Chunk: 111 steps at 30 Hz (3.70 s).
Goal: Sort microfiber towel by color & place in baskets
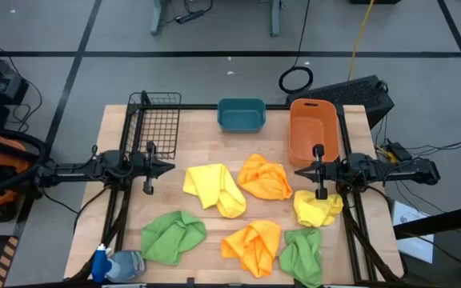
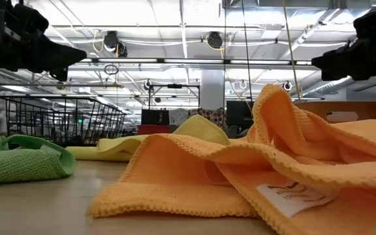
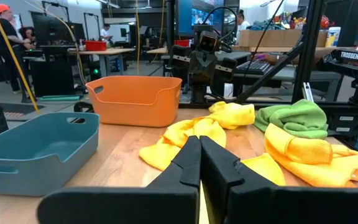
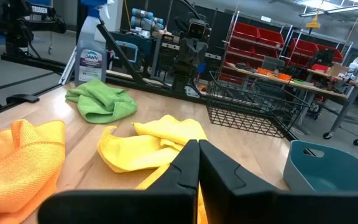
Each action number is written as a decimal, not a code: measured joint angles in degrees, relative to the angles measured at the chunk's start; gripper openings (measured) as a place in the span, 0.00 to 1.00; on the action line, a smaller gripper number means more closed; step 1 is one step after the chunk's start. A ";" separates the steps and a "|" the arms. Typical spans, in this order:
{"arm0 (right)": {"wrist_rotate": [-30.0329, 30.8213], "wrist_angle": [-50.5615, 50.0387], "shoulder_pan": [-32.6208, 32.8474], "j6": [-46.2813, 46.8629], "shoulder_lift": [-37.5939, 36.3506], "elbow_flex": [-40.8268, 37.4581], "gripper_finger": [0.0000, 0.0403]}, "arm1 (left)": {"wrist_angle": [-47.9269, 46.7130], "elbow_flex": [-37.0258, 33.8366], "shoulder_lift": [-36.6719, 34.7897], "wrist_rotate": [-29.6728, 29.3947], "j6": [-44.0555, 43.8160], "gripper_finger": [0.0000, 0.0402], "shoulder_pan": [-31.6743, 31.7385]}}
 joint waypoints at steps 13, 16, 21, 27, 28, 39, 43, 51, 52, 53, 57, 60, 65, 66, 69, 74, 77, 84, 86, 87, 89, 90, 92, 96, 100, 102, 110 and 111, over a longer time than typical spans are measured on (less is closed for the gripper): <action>-0.01 0.00 -0.02 -0.01 -0.01 -0.02 0.00 | 0.01 0.00 -0.01 0.00 0.00 0.01 0.02; 0.00 0.00 0.00 0.00 -0.02 -0.02 0.00 | 0.01 0.01 0.00 0.02 0.00 0.01 0.01; 0.00 -0.01 -0.01 -0.01 -0.01 -0.01 0.00 | 0.00 0.01 0.01 0.02 0.00 0.01 0.00; 0.00 0.00 0.00 -0.02 -0.01 -0.02 0.00 | 0.00 -0.01 0.01 0.02 0.00 0.01 0.00; 0.00 -0.02 0.00 0.00 0.00 -0.02 0.00 | 0.02 -0.01 0.01 0.02 0.00 0.01 0.02; 0.00 0.00 0.00 0.00 -0.02 0.00 0.00 | 0.01 0.01 -0.01 0.00 0.00 0.01 0.01; 0.00 0.00 -0.02 -0.02 0.00 -0.02 0.00 | 0.00 0.01 -0.01 0.01 0.00 0.01 0.00; 0.00 -0.01 0.00 -0.01 0.00 -0.02 0.00 | 0.00 0.00 0.00 0.01 0.00 0.01 0.01; 0.00 0.00 0.00 -0.02 -0.01 -0.01 0.00 | 0.00 0.01 -0.01 0.02 0.00 0.01 0.02; 0.00 0.00 -0.02 0.00 0.00 -0.02 0.00 | 0.00 0.01 -0.01 0.00 0.00 0.01 0.01; 0.00 0.00 -0.01 0.00 0.00 -0.01 0.00 | 0.00 0.01 0.01 0.02 0.00 0.01 0.00; 0.00 -0.02 -0.02 -0.02 -0.02 0.00 0.00 | 0.00 0.00 0.00 0.02 0.00 0.01 0.01; 0.00 0.00 0.00 -0.02 0.00 -0.02 0.00 | 0.00 0.01 0.01 0.00 0.00 0.01 0.02; 0.00 0.00 -0.02 0.00 -0.01 -0.02 0.00 | 0.01 0.00 0.01 0.00 0.00 0.01 0.01; 0.00 -0.01 -0.01 -0.02 -0.01 -0.02 0.00 | 0.02 0.00 0.00 0.01 0.00 0.01 0.00; 0.00 0.00 0.00 -0.01 -0.01 -0.01 0.00 | 0.00 0.00 0.01 0.00 0.00 0.01 0.01; 0.00 0.00 0.00 0.00 0.00 0.00 0.00 | 0.02 0.01 -0.01 0.00 0.00 0.01 0.00; 0.00 0.00 0.00 0.00 0.00 0.00 0.00 | 0.00 0.01 -0.01 0.00 0.00 0.01 0.00; -0.02 0.00 -0.02 -0.02 0.00 -0.02 0.00 | 0.06 0.01 -0.01 0.00 0.00 0.01 0.00; -0.02 0.00 -0.02 -0.02 0.00 -0.02 0.00 | 0.20 0.01 0.01 0.02 0.00 0.01 0.02; -0.01 -0.01 -0.01 -0.02 -0.01 -0.01 0.00 | 0.45 0.01 -0.01 0.01 0.00 0.01 0.01; 0.00 0.00 -0.02 -0.02 0.00 -0.01 0.00 | 0.44 0.01 -0.01 0.01 0.00 0.01 0.00; 0.00 0.00 -0.01 -0.02 -0.02 -0.02 0.00 | 0.44 0.00 0.00 0.01 0.00 0.01 0.01; -0.02 0.00 -0.02 -0.02 0.00 -0.02 0.00 | 0.43 0.01 0.01 0.00 -0.04 0.01 0.02; -0.02 0.00 -0.02 -0.02 0.00 -0.02 0.00 | 0.42 -0.01 -0.01 0.00 -0.02 0.01 0.00; -0.02 0.00 -0.02 -0.02 0.00 -0.02 0.00 | 0.41 0.00 -0.01 0.00 -0.01 0.01 0.01; -0.01 -0.01 -0.02 -0.01 0.00 -0.02 0.00 | 1.79 0.01 0.01 -6.31 10.25 0.01 0.00; 0.00 -0.02 -0.01 -0.02 -0.01 -0.02 0.00 | 2.31 0.01 0.01 -7.00 10.25 0.01 0.02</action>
